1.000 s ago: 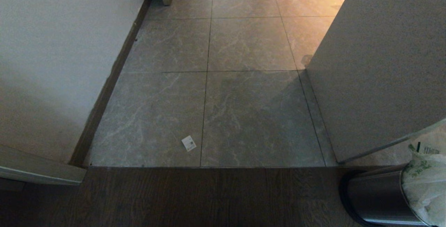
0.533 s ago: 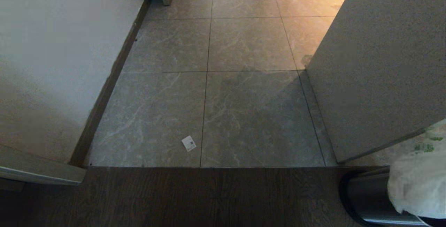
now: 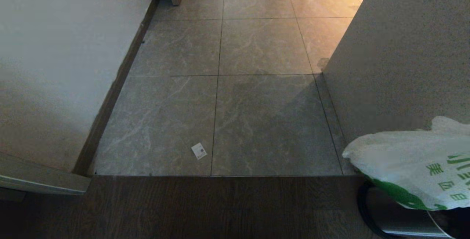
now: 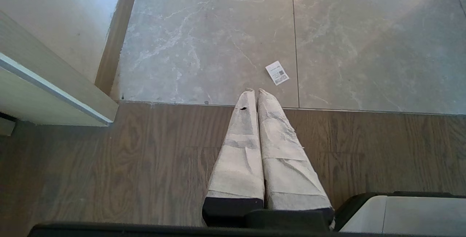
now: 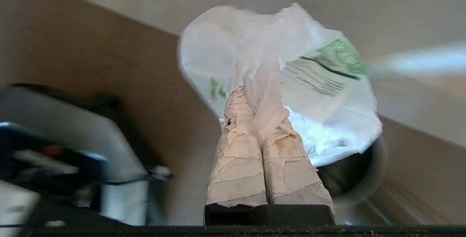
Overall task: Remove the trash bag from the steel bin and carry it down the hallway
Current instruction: Put the trash bag at the door
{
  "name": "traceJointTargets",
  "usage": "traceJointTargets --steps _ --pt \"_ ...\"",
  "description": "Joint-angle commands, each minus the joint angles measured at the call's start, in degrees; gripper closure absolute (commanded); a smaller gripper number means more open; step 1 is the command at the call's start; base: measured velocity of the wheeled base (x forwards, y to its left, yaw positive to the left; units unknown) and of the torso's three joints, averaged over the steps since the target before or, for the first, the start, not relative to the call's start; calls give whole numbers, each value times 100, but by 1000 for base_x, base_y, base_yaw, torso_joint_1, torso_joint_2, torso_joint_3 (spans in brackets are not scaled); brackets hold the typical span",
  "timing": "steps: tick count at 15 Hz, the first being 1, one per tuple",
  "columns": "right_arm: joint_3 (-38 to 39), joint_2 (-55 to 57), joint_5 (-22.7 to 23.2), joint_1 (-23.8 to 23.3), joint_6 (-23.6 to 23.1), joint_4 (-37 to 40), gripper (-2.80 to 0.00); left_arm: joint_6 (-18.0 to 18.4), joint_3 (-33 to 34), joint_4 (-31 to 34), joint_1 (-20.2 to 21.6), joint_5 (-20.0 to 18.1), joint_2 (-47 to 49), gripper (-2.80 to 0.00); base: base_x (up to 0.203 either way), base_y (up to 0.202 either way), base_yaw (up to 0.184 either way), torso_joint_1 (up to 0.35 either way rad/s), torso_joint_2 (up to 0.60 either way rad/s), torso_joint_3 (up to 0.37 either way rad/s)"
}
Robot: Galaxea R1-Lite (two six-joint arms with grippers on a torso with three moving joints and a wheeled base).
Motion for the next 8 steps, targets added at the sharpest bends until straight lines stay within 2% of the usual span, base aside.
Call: traceJointTargets --steps 1,2,4,6,8 --pt "892 -335 -699 1308 1240 -1294 0 1 0 2 0 3 0 0 0 0 0 0 0 0" --pt "1625 -617 -1119 1903 1745 -2051 0 1 0 2 0 3 0 0 0 0 0 0 0 0" --pt "2962 -1432 -1678 2789 2473 -3040 0 1 0 2 0 3 0 0 0 0 0 0 0 0" --pt "4171 -2460 -2055 3397 2920 -3606 0 1 0 2 0 3 0 0 0 0 0 0 0 0" --pt "5279 -3301 -2358 3777 3196 -3957 0 1 0 2 0 3 0 0 0 0 0 0 0 0"
